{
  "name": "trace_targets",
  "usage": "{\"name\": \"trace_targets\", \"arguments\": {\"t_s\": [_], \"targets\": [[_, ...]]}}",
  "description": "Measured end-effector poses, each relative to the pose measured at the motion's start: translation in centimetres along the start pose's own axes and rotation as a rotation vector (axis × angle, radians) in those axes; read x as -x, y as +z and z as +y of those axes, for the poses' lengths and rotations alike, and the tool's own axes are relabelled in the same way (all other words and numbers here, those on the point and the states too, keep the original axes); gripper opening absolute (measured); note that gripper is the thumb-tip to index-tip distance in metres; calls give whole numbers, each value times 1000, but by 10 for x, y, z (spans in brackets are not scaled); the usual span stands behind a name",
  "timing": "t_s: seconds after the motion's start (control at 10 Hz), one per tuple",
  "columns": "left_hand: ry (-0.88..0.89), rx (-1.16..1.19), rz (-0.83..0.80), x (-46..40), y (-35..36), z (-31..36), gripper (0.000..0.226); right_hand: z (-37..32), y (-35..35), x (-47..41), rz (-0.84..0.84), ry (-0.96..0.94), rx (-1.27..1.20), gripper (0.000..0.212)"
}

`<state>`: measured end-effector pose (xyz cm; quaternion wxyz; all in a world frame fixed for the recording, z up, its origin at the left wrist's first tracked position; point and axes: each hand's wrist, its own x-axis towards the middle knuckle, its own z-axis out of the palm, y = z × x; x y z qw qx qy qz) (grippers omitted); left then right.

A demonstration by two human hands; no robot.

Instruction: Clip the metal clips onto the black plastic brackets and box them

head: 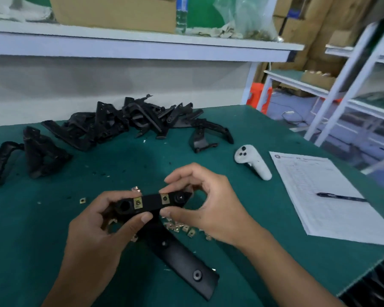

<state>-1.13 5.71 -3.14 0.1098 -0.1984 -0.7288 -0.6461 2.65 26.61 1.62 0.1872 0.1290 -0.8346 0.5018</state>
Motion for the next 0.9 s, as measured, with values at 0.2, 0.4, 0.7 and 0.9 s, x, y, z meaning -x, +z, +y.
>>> {"name": "trace_targets", "arguments": {"t_s": [0.2,0.4,0.7,0.9], "targets": [[151,68,-219,22,99,65,26,-29,-107,83,225,24,206,42],[218,183,-623,88,210,119,30,-66,-199,220,484,205,368,38],[261,149,-980,154,293,143,37,-81,-243,343,489,465,727,37],[352,-12,-811,141,264,114,29,-60,-247,365,405,570,929,18]]}}
